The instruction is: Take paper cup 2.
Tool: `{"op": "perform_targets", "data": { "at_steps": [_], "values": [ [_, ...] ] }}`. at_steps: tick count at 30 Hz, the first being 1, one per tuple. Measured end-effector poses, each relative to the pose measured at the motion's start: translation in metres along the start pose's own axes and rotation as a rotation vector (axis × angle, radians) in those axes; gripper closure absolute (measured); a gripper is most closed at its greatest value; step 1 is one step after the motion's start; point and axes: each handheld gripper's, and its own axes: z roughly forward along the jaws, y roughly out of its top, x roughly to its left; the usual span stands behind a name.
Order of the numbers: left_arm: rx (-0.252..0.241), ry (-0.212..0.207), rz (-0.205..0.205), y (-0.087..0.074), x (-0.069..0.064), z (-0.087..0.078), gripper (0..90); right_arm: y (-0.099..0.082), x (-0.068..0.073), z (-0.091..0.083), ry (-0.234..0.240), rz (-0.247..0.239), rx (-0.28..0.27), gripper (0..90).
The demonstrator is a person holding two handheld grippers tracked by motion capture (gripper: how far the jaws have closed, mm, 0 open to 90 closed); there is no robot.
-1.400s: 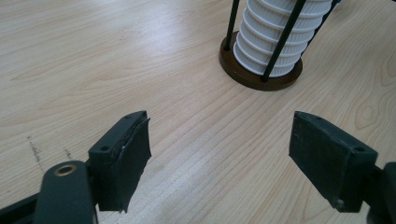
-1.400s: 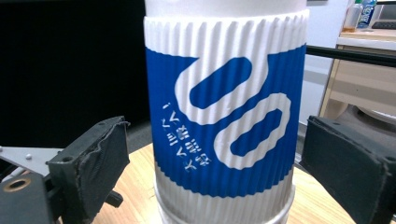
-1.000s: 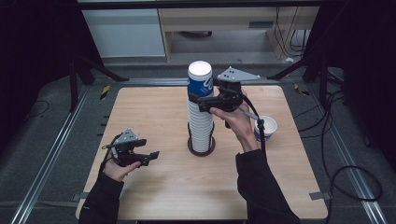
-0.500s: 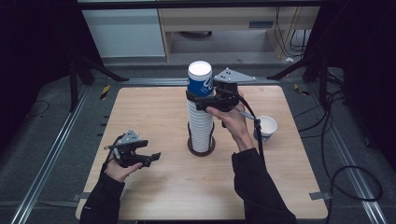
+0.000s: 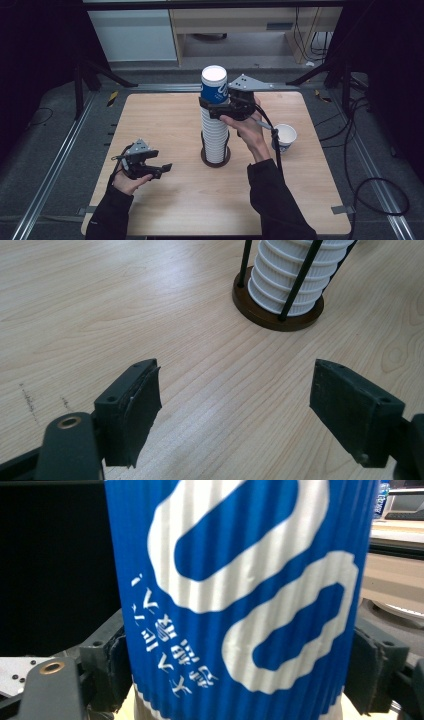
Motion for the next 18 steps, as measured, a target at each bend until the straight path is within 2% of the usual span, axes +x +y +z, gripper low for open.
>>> {"op": "perform_targets", "data": {
  "at_steps": [18],
  "values": [
    [-0.002,-0.002,-0.003,0.000,0.001,0.000,19.8,0.013,0.001,-0.006,0.005,-0.013,-0.039,18.9]
  ]
}}
